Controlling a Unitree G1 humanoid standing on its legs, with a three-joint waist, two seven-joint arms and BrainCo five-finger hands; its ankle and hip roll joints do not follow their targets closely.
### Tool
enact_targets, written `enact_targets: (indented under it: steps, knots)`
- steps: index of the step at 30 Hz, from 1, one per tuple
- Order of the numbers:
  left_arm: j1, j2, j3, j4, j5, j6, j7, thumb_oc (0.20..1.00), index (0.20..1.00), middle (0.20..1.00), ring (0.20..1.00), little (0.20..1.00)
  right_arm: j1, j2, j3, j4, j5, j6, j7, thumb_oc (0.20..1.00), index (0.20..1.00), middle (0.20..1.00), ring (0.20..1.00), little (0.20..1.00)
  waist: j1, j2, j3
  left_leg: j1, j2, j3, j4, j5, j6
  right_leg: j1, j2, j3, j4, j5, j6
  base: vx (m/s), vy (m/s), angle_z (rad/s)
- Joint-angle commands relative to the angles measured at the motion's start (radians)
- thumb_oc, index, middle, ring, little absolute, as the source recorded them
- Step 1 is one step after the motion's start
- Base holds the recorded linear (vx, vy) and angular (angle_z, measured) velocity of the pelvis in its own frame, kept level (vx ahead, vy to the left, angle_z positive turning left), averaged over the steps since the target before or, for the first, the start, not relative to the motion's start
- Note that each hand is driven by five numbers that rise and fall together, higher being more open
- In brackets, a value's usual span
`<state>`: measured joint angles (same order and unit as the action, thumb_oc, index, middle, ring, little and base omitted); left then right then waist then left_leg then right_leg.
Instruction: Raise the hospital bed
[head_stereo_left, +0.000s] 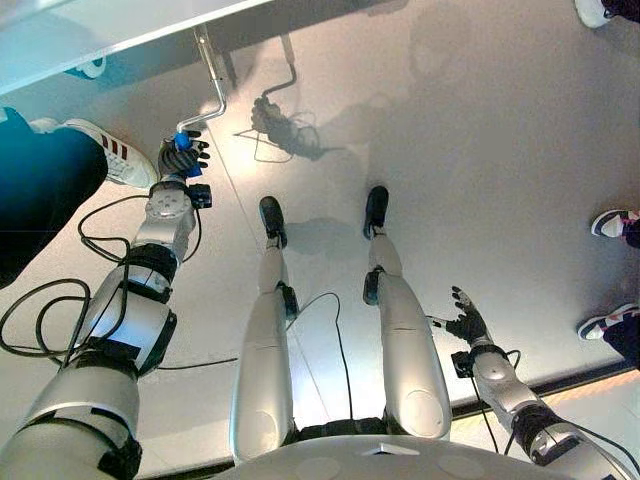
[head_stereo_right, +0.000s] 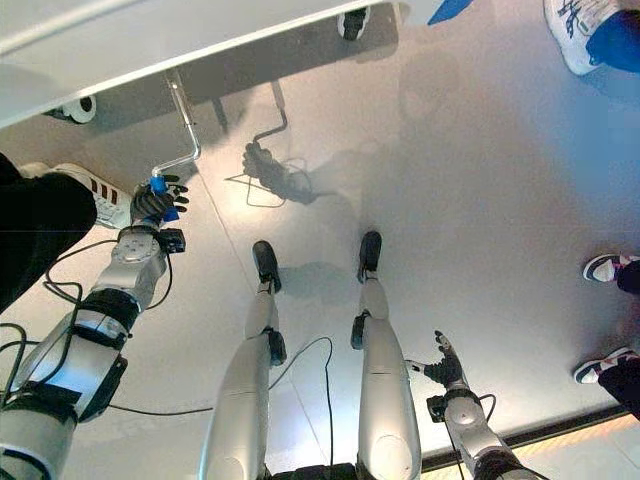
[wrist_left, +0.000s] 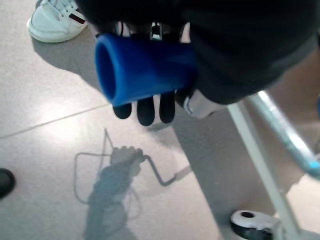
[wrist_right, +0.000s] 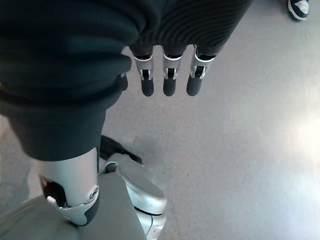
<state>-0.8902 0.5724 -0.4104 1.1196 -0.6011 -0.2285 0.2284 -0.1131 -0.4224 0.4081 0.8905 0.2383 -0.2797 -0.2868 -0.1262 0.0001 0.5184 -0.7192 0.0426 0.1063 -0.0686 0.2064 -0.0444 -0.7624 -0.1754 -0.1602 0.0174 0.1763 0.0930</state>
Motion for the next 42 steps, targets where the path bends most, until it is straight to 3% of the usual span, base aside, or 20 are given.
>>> enact_targets:
  steps: [1,25,26,27,28,42]
  knots:
    - [-0.031,0.07,0.032,0.065,0.052,-0.007,0.035,0.2,0.2,0.2,0.2,0.2,0.02,-0.019,0.031,-0.054,0.018,-0.027,-0.017,1.0,1.0,1.0,1.0,1.0,0.005,-0.061,0.002,-0.032,-0.003,0.053,0.091,-0.034,-0.02,-0.051,-0.055,0.069,0.126,-0.033,0.095,0.01,-0.016,-0.14]
    - [-0.162,-0.009,-0.013,0.099,0.139,-0.002,0.084,0.2,0.2,0.2,0.2,0.2,0.042,-0.068,0.06,-0.177,0.005,-0.066,-0.039,1.0,1.0,1.0,1.0,1.0,-0.103,-0.06,0.002,-0.048,0.054,0.176,0.07,-0.02,-0.046,-0.202,0.027,0.192,0.139,-0.012,0.082,-0.01,-0.024,-0.15]
    - [-0.163,-0.015,-0.018,0.098,0.136,-0.006,0.084,0.2,0.2,0.2,0.2,0.2,0.054,-0.071,0.062,-0.177,0.006,-0.068,-0.038,1.0,1.0,1.0,1.0,1.0,-0.11,-0.058,0.002,-0.019,0.058,0.173,0.065,-0.049,-0.056,-0.185,0.033,0.2,0.141,-0.041,0.09,-0.01,-0.029,-0.17]
    - [-0.17,-0.014,-0.016,0.097,0.136,-0.006,0.085,0.2,0.2,0.2,0.2,0.2,0.048,-0.072,0.06,-0.178,0.005,-0.069,-0.038,1.0,1.0,1.0,1.0,1.0,-0.112,-0.061,0.002,-0.046,0.059,0.187,0.069,-0.02,-0.049,-0.211,0.034,0.2,0.138,-0.008,0.082,0.06,0.001,-0.13]
    - [-0.166,-0.018,-0.019,0.097,0.136,-0.008,0.085,0.2,0.2,0.2,0.2,0.2,0.056,-0.073,0.063,-0.177,0.003,-0.068,-0.037,1.0,1.0,1.0,1.0,1.0,-0.114,-0.058,0.002,-0.018,0.059,0.18,0.065,-0.05,-0.057,-0.189,0.038,0.205,0.141,-0.04,0.089,0.0,-0.024,-0.17]
    - [-0.204,-0.084,-0.042,0.058,0.1,-0.036,0.073,0.2,0.2,0.2,0.2,0.2,0.081,-0.084,0.061,-0.175,-0.003,-0.076,-0.036,1.0,1.0,1.0,1.0,1.0,-0.154,-0.044,0.002,0.012,0.079,0.23,0.069,-0.053,-0.076,-0.206,0.076,0.247,0.143,-0.037,0.093,0.01,-0.032,-0.13]
